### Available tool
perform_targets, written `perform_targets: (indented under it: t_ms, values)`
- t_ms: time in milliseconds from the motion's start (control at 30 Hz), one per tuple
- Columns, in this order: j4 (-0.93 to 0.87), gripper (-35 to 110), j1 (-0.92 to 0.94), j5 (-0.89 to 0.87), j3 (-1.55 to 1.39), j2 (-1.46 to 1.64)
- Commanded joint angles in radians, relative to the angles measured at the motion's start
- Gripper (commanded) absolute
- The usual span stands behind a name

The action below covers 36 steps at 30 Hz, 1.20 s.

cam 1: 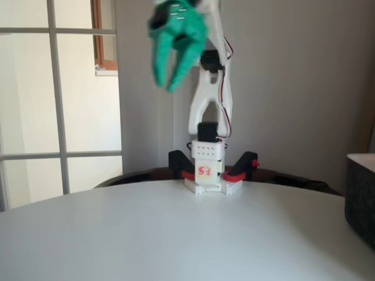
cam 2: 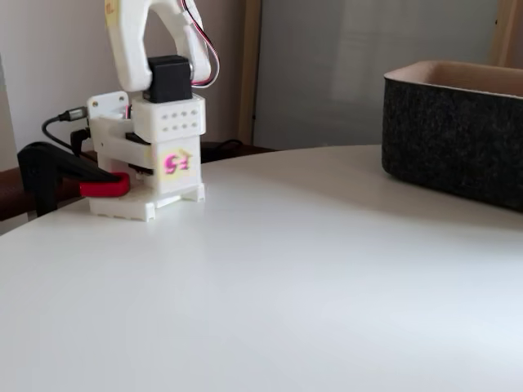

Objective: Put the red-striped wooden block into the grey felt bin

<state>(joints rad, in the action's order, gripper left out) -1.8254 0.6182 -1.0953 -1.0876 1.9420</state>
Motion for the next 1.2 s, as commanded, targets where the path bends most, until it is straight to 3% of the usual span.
perform_targets:
  t_ms: [0, 333, 700, 1000, 1167]
  values:
    - [0.018, 0, 0.156, -0.052, -0.054, 0.041]
    - [0.328, 0, 0.374, -0.138, -0.495, 0.255]
    - [0.696, 0, 0.391, -0.135, -1.364, 0.841]
    - [0.877, 0, 0.403, -0.238, -1.778, 1.193]
    - [0.885, 0, 0.399, -0.225, -1.916, 1.310]
